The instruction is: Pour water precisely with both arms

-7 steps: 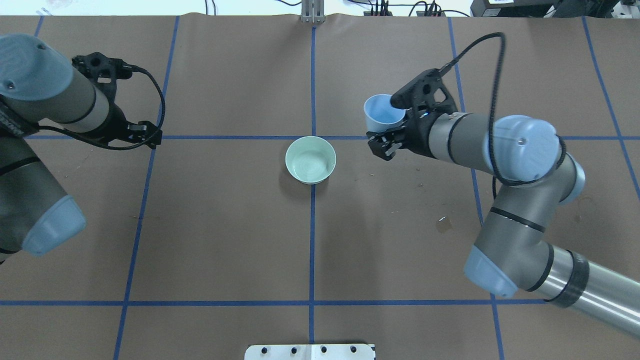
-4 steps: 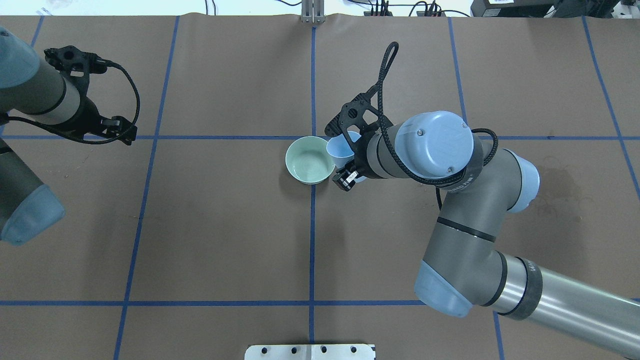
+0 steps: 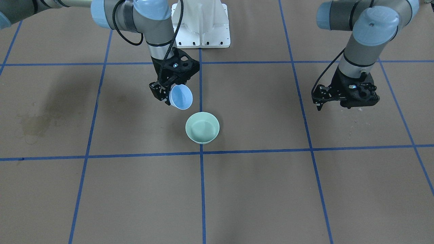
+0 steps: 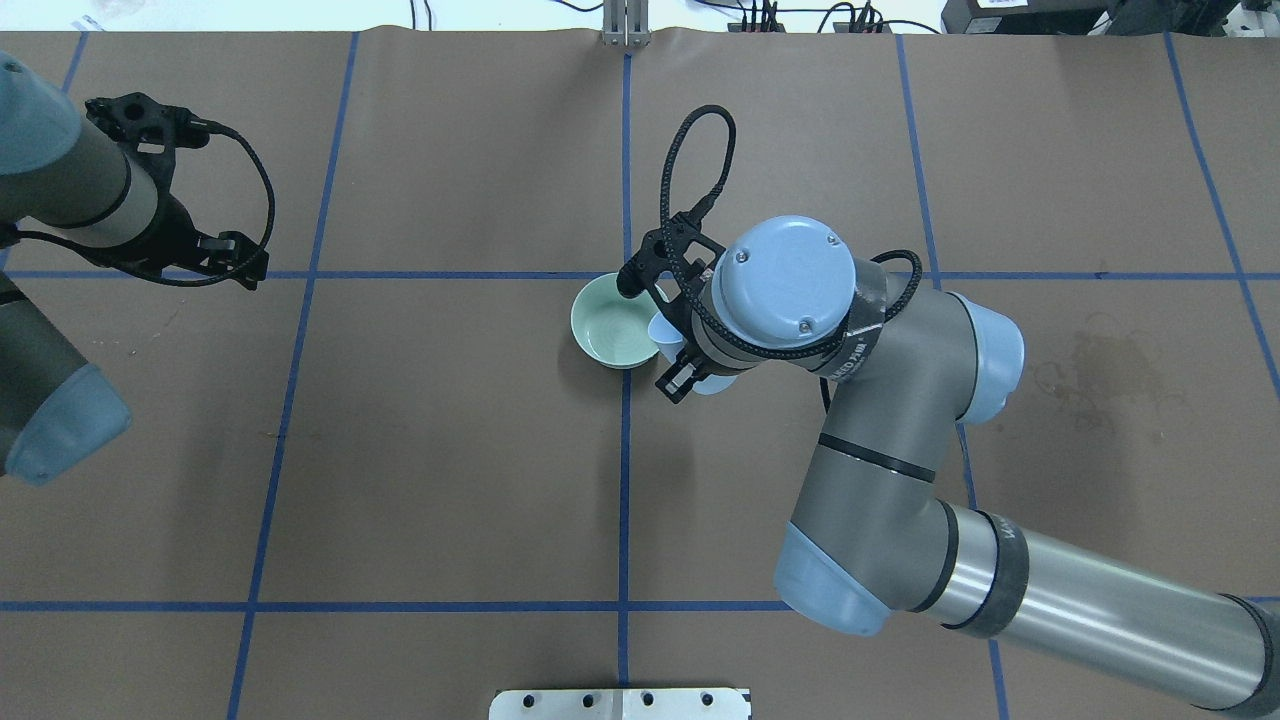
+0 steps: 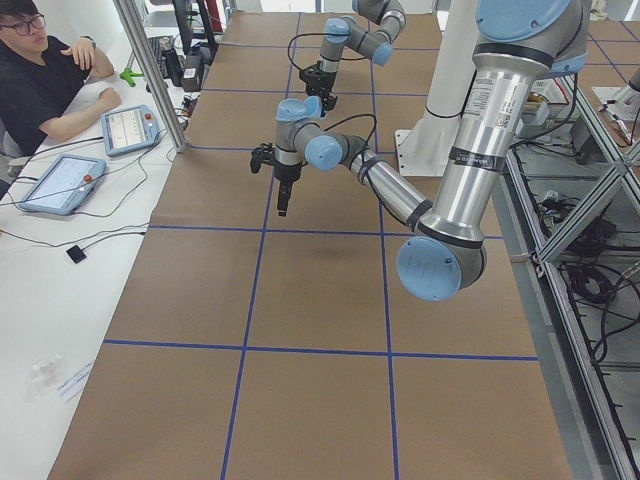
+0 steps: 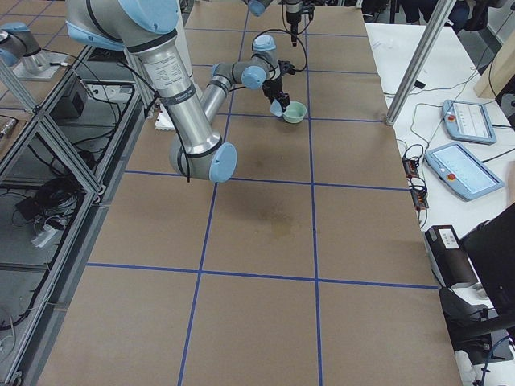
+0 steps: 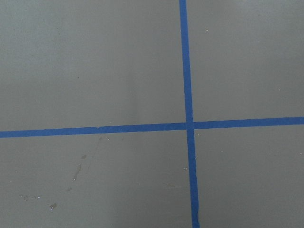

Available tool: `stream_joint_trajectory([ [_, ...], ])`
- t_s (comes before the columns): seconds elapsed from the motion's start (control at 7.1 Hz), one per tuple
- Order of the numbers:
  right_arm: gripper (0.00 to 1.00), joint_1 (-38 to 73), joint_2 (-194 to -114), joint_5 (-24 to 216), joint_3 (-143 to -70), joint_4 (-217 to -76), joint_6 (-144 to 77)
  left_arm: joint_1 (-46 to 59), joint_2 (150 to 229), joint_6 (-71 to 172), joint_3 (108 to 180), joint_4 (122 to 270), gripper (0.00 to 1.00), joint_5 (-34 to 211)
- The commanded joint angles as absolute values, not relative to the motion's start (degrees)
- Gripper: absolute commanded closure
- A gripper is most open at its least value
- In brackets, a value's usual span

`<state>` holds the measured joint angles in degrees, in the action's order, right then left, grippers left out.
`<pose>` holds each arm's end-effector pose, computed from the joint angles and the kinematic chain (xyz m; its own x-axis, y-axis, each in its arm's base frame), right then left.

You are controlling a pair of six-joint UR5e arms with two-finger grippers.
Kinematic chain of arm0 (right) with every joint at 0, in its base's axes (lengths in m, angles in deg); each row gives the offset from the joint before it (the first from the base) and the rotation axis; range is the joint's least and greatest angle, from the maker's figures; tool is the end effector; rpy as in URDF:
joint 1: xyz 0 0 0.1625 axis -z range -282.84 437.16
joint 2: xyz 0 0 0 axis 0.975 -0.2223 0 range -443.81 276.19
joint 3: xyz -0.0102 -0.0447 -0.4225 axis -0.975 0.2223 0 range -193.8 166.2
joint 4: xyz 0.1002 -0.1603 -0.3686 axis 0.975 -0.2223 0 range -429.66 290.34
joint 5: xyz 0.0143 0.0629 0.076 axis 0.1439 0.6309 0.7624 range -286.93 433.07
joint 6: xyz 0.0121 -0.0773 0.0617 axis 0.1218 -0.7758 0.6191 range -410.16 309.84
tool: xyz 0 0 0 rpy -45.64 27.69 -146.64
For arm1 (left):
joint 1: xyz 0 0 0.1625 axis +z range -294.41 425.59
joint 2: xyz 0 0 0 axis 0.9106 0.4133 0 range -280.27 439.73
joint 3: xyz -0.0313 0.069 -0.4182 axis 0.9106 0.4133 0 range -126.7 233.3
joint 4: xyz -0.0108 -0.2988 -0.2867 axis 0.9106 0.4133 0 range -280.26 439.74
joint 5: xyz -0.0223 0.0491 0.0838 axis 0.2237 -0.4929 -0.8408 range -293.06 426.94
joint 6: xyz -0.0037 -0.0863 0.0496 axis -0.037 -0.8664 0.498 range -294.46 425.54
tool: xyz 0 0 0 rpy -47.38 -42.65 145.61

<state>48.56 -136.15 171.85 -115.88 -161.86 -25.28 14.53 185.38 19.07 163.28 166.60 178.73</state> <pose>-0.5168 -0.4162 0.1925 0.5888 -0.7001 0.4040 0.3801 0.6809 0.6260 0.2815 -0.5017 0.3677 0.7954 0.0332 -0.6051 0.0675 0.9874 0.1429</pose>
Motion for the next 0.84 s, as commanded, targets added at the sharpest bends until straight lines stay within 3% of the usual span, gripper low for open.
stream_joint_trajectory([
  [0.0,1.0,48.68,-131.74,174.49,-109.37,-164.74,-25.37,14.52,185.37,19.13,162.82,166.66,0.0,178.73],
  [0.42,1.0,48.59,-125.04,174.32,-106.1,-176.53,-31.44,14.52,185.37,19.04,162.2,166.84,0.0,178.65],
  [0.7,1.0,48.24,-119.96,174.32,-98.82,-178.37,-31.79,14.52,185.37,19.13,161.5,167.28,0.0,178.64],
])
